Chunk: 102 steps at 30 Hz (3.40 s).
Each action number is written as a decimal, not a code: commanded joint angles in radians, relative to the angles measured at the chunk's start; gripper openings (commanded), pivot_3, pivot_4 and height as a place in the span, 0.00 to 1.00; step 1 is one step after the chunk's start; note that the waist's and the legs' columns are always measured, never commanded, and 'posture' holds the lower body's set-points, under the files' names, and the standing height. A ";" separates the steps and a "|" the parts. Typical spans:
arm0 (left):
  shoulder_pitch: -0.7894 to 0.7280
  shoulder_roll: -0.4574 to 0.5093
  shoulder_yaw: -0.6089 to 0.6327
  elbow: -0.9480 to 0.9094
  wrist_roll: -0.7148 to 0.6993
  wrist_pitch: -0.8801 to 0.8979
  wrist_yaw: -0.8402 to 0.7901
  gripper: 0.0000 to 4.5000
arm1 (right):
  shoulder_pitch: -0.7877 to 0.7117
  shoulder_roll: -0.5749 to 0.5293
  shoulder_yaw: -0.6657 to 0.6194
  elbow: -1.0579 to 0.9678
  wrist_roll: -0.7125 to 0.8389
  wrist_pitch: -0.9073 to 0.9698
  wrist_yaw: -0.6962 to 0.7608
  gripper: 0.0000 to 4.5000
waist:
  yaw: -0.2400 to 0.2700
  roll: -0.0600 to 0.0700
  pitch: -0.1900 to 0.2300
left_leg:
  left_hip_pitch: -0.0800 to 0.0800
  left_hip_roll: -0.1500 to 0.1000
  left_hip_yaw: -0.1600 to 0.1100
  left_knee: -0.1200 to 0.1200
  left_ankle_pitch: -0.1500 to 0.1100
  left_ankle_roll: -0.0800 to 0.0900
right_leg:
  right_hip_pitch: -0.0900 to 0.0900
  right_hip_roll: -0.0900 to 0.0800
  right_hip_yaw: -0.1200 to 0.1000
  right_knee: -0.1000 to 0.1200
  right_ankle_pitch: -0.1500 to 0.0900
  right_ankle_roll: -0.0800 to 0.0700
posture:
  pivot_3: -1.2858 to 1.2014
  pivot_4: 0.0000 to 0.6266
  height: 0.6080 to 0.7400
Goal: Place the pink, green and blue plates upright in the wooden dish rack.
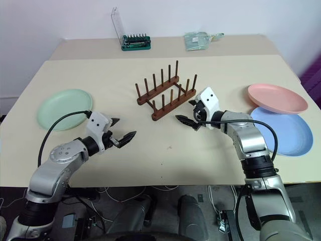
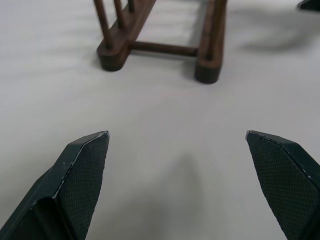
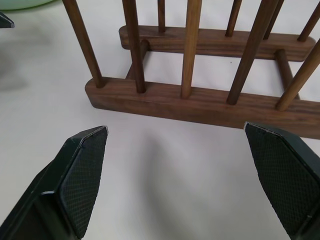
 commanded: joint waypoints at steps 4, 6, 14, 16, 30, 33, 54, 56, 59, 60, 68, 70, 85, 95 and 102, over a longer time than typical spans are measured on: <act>0.028 0.018 0.023 -0.079 0.005 0.023 0.026 1.00 | -0.012 -0.001 0.003 -0.022 -0.009 -0.006 0.011 0.99 | -0.001 0.000 0.000 | 0.000 0.000 0.000 0.000 0.000 0.000 | 0.000 0.000 0.000 0.000 0.000 0.000 | 0.52 0.24 1.00; 0.044 0.019 0.021 -0.092 0.005 0.029 0.032 1.00 | -0.010 -0.002 0.010 -0.020 -0.014 -0.014 0.015 0.99 | 0.000 0.000 0.000 | 0.000 0.000 0.000 0.000 0.000 0.000 | 0.000 0.000 0.000 0.000 0.000 0.000 | 0.52 0.24 1.00; 0.086 0.021 0.028 -0.147 -0.008 0.058 0.047 1.00 | 0.003 0.002 0.015 -0.030 -0.035 -0.014 0.019 0.99 | 0.000 0.000 0.000 | 0.000 0.000 0.000 0.000 0.000 0.000 | 0.000 0.000 0.000 0.000 0.000 0.000 | 0.52 0.24 1.00; 0.091 0.024 0.032 -0.150 -0.010 0.061 0.047 1.00 | 0.004 0.003 0.015 -0.035 -0.037 -0.011 0.018 0.99 | 0.000 0.000 0.000 | 0.000 0.000 0.000 0.000 0.000 0.000 | 0.000 0.000 0.000 0.000 0.000 0.000 | 0.52 0.24 1.00; 0.044 0.031 0.031 -0.099 -0.004 0.048 0.033 1.00 | -0.023 0.016 0.011 -0.026 -0.044 -0.009 0.003 0.99 | 0.000 0.000 0.000 | 0.000 0.000 0.000 0.000 0.000 0.000 | 0.000 0.000 0.000 0.000 0.000 0.000 | 0.52 0.24 1.00; 0.040 0.032 0.029 -0.093 -0.002 0.042 0.029 1.00 | -0.026 0.018 0.007 -0.019 -0.039 -0.009 0.005 0.99 | 0.000 0.000 0.000 | 0.000 0.000 0.000 0.000 0.000 0.000 | 0.000 0.000 0.000 0.000 0.000 0.000 | 0.52 0.24 1.00; 0.046 0.012 0.009 -0.088 0.003 0.042 0.049 1.00 | -0.004 0.005 -0.007 -0.037 -0.051 -0.006 0.006 0.99 | 0.000 0.000 0.000 | 0.000 0.000 0.000 0.000 0.000 0.000 | 0.000 0.000 0.000 0.000 0.000 0.000 | 0.52 0.24 1.00; 0.056 0.012 0.011 -0.093 0.001 0.038 0.047 1.00 | 0.011 -0.002 -0.005 -0.044 -0.056 -0.007 0.008 0.99 | 0.000 0.000 0.000 | 0.000 0.000 0.000 0.000 0.000 0.000 | 0.000 0.000 0.000 0.000 0.000 0.000 | 0.52 0.24 1.00; 0.043 0.007 0.015 -0.067 0.001 0.029 0.048 1.00 | 0.008 -0.007 -0.004 -0.034 -0.058 -0.010 0.014 0.99 | 0.000 0.000 0.000 | 0.000 0.000 0.000 0.000 0.000 0.000 | 0.000 0.000 0.000 0.000 0.000 0.000 | 0.52 0.24 1.00; 0.037 0.011 0.011 -0.053 0.004 0.022 0.041 1.00 | 0.005 -0.008 -0.007 -0.033 -0.058 -0.010 0.013 0.99 | 0.000 0.000 0.000 | 0.000 0.000 0.000 0.000 0.000 0.000 | 0.000 0.000 0.000 0.000 0.000 0.000 | 0.52 0.24 1.00; -0.078 0.025 -0.033 0.085 -0.008 -0.004 -0.062 1.00 | 0.020 -0.034 -0.053 -0.072 -0.046 -0.005 -0.016 0.99 | 0.001 0.000 0.000 | 0.000 0.000 0.000 0.000 0.000 0.000 | 0.000 0.000 0.000 0.000 0.000 0.000 | 0.52 0.24 1.00; -0.098 0.024 -0.039 0.105 -0.002 -0.007 -0.073 1.00 | 0.029 -0.041 -0.065 -0.074 -0.036 0.005 -0.015 0.99 | 0.001 0.000 0.000 | 0.000 0.000 0.000 0.000 0.000 0.000 | 0.000 0.000 0.000 0.000 0.000 0.000 | 0.52 0.24 1.00; -0.254 -0.040 -0.109 0.404 0.080 -0.176 -0.115 1.00 | 0.002 -0.078 -0.057 -0.103 -0.043 0.013 0.010 0.99 | 0.001 0.000 0.000 | 0.000 0.000 0.000 0.000 0.000 0.000 | 0.000 0.000 0.000 -0.001 0.000 0.000 | 0.52 0.24 1.00; -0.371 -0.168 -0.181 0.631 0.148 -0.264 -0.117 1.00 | 0.141 -0.074 -0.112 -0.322 0.020 0.132 -0.057 0.99 | 0.001 0.000 0.000 | -0.001 0.000 0.000 0.001 0.000 0.000 | 0.000 0.000 0.000 0.000 0.000 0.000 | 0.52 0.24 1.00; -0.490 -0.288 -0.214 0.854 0.187 -0.336 -0.129 1.00 | 0.198 -0.064 -0.110 -0.381 0.036 0.167 -0.096 0.99 | 0.005 0.000 -0.001 | -0.001 0.000 0.000 0.002 0.000 0.000 | 0.001 -0.001 -0.001 0.000 0.001 0.001 | 0.52 0.24 1.00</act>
